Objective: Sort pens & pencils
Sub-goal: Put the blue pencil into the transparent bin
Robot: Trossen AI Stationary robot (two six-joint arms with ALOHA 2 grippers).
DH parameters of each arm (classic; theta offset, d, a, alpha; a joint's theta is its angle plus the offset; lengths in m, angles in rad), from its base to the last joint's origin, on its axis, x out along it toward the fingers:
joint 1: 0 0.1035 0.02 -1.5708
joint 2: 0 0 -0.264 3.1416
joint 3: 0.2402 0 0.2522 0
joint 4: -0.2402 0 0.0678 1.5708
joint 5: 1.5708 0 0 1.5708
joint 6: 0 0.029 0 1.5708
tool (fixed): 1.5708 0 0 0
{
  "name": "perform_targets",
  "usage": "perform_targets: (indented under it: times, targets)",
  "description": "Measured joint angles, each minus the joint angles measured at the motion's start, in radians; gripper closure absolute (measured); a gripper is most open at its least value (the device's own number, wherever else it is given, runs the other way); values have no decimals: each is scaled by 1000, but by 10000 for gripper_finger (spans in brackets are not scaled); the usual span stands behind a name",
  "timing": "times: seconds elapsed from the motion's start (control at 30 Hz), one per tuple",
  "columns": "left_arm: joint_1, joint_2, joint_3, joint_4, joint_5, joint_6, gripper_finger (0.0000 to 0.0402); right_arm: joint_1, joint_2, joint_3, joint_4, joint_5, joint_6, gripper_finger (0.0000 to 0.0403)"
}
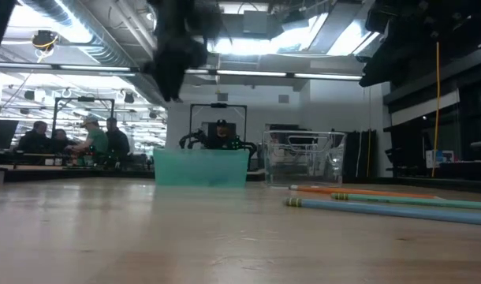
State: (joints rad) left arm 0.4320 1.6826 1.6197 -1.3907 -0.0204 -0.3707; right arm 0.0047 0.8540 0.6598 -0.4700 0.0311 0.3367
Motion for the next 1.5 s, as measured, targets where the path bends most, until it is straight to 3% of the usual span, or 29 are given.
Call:
perform_targets:
  times: [0.23, 0.5, 0.63, 0.77, 1.07, 1.5]
  targets:
    - [-193, -161, -157, 203, -30, -9, 292, 8, 115, 103, -47, -23, -3, 241]
    - [-399, -242, -514, 792, -30, -15, 292, 63, 270, 273, -313, 72, 81, 241]
    - [-481, -226, -608, 1101, -27, 7, 292, 109, 296, 268, -313, 70, 135, 241]
    - [-538, -196, -671, 1299, -31, 57, 291, 154, 306, 235, -325, 72, 209, 241]
    - [-594, -154, -750, 1462, -300, 69, 291, 214, 305, 122, -291, 73, 211, 241]
    - [-589, -144, -754, 1453, -264, 144, 291, 234, 314, 12, -175, 74, 242, 241]
